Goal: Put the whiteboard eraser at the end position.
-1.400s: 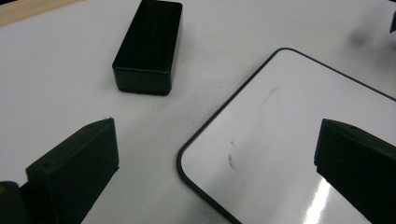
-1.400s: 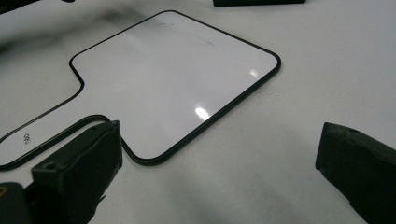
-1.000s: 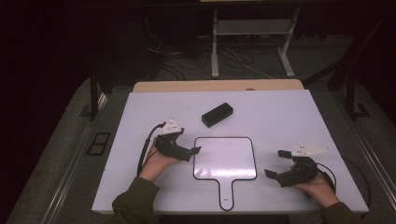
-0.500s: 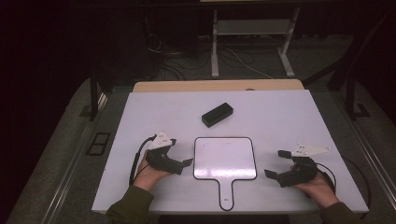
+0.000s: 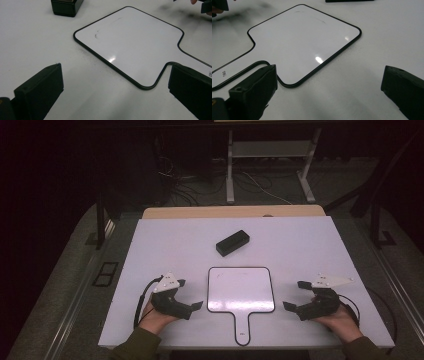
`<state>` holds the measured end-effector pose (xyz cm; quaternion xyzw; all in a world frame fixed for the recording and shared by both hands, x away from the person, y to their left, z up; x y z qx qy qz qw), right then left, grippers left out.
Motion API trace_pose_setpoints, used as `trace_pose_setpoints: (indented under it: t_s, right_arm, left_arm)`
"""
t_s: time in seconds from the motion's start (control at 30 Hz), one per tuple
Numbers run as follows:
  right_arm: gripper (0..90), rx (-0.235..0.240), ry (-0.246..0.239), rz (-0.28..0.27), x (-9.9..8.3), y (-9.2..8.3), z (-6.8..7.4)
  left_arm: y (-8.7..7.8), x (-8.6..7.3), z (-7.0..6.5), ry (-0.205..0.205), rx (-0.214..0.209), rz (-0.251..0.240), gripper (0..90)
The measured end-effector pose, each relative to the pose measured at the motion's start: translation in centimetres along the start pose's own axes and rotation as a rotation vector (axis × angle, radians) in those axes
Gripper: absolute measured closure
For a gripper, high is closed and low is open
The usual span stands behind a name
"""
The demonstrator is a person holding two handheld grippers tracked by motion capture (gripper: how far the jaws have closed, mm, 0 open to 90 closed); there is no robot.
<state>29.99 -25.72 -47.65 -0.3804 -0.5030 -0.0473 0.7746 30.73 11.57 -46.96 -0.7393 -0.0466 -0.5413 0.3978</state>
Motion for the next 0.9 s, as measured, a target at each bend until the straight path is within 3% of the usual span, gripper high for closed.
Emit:
trace_pose_setpoints:
  t_s: [0.3, 0.9]
  right_arm:
    - [0.0, -0.003, 0.003, 0.003, -0.03, -0.01, 0.03]
    - [0.0, -0.004, 0.0, 0.003, -0.05, 0.03, 0.04]
  left_arm:
    - [0.31, -0.63, -0.59, 0.023, -0.001, 0.043, 0.0]
    - [0.43, -0.68, -0.62, 0.025, 0.0, 0.052, 0.0]
Point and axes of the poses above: each handheld gripper's, and its own axes: y roughly forward along the jaws, x roughly out of its top, z roughly to its left, the point moved 6 cm from there along y, roughly forward along the jaws, and after that the axes turned 3 degrees about x, right-handed, at the moved point
